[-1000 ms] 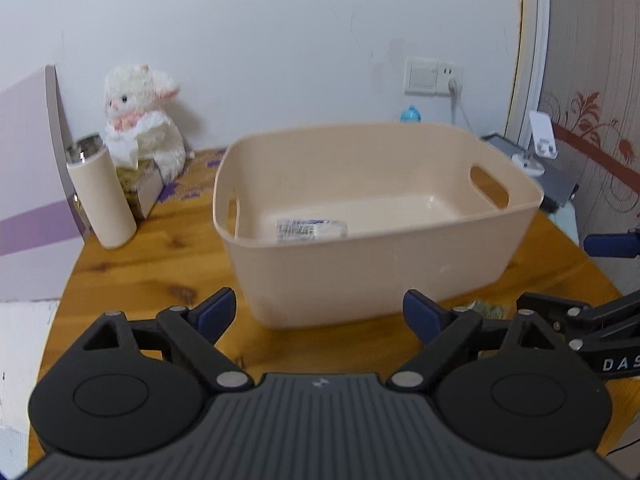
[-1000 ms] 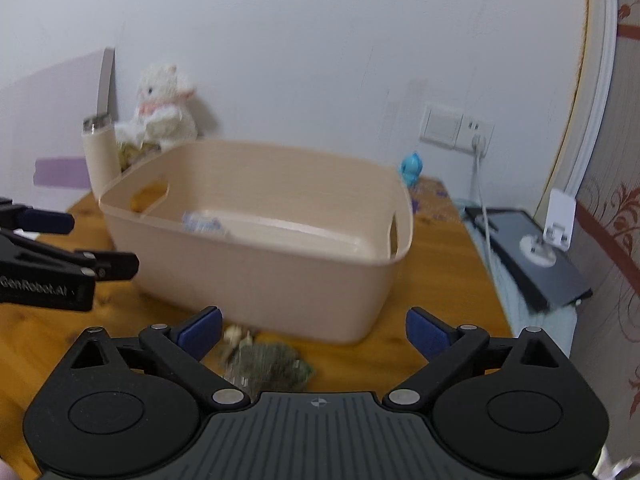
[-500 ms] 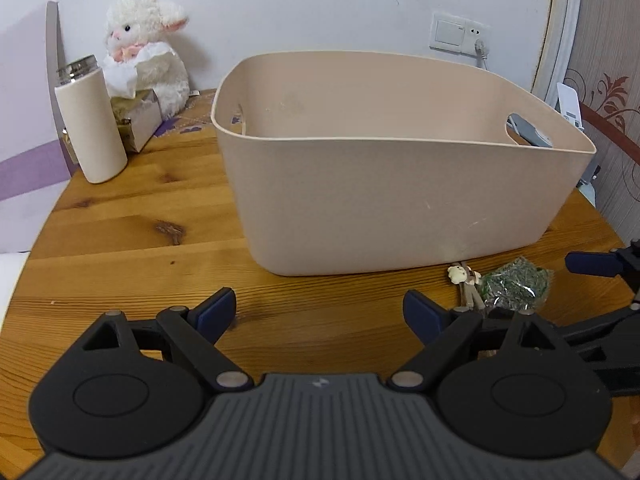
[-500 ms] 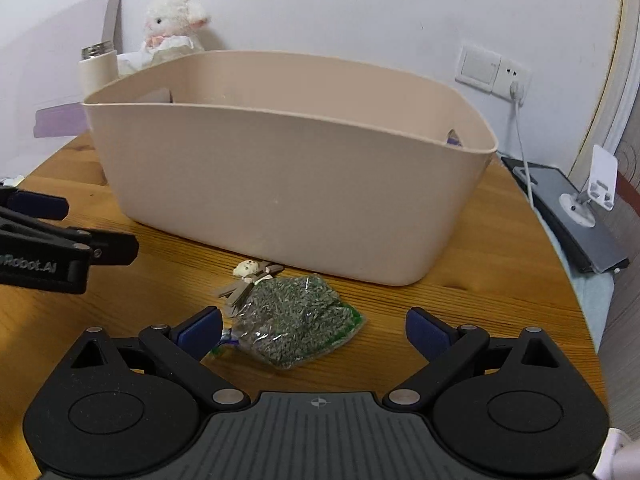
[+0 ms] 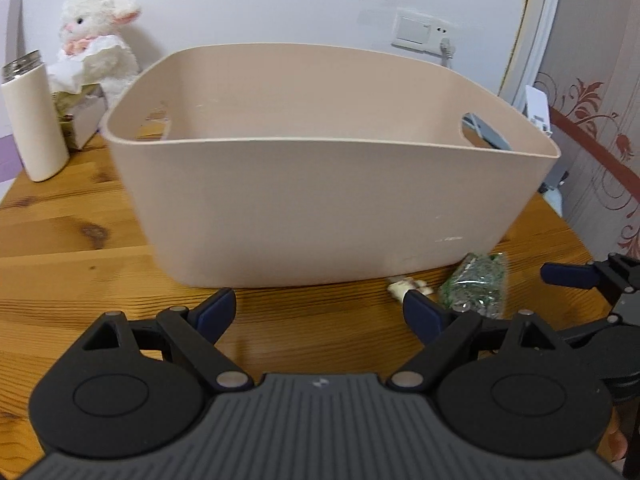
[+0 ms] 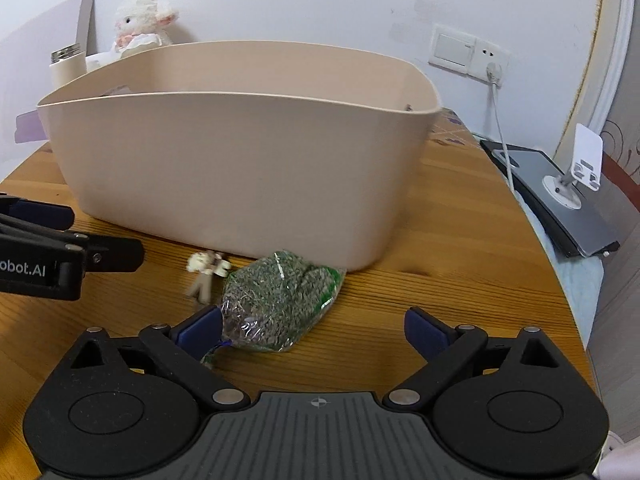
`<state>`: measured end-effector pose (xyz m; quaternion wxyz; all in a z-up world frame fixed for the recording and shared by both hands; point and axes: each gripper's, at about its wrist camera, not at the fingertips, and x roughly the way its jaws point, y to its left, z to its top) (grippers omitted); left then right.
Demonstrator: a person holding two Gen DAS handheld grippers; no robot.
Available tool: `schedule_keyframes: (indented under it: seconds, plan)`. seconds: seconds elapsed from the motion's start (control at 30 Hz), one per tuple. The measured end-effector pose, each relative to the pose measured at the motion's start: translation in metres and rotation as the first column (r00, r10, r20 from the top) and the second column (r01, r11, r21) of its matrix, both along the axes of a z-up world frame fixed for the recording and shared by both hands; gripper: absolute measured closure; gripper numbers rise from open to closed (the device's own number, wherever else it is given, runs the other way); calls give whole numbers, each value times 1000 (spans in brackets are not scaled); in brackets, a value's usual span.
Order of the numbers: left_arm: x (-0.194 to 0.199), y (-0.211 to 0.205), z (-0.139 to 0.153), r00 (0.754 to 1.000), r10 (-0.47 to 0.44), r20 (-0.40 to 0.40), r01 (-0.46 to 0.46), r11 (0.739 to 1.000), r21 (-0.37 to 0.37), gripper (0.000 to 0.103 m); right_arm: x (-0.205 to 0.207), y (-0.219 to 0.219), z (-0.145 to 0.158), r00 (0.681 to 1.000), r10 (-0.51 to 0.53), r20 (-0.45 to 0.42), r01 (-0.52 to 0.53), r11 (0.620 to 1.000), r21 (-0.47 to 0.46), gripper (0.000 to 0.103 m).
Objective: Organize objects
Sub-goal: 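Grasp the keychain figure with left tool while right tool grasps the herb bag, drop both in basket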
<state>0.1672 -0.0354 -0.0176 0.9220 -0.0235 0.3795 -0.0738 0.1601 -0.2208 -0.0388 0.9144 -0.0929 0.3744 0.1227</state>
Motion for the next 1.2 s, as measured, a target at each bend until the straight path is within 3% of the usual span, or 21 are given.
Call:
schedule_keyframes:
  seconds: [0.3, 0.6, 0.77, 0.87, 0.97, 1.0, 1.03, 1.2]
  plan:
    - [19, -29, -14, 999, -15, -47, 15, 1000, -6, 12, 1, -10, 1, 1000, -4, -4, 4, 1000, 3, 7]
    - [24, -28, -22, 997, -4, -73, 1, 999, -37, 11, 8, -8, -10, 999, 27, -20, -27, 1000, 2, 7]
    - [25, -42, -25, 998, -16, -63, 20, 998, 66, 13, 8, -12, -12, 1000, 25, -17, -24, 999, 22, 9]
    - [23, -42, -24, 998, 1, -60, 6, 993, 116, 32, 9, -14, -12, 999, 30, -23, -29, 998, 50, 16]
    - [20, -35, -21, 998, -19, -59, 26, 994, 111, 55, 8, -14, -9, 999, 40, -14, -39, 997, 73, 38]
    - [19, -33, -19, 998, -26, -62, 32, 994, 105, 70, 7, -12, -8, 999, 44, -13, -43, 996, 78, 50]
    - [18, -31, -18, 997, -36, -67, 43, 994, 100, 79, 7, -12, -8, 999, 43, -15, -42, 996, 81, 51]
    - [10, -26, -16, 996, -52, -69, 59, 993, 98, 83, 0, -9, -5, 999, 39, -22, -37, 995, 96, 57]
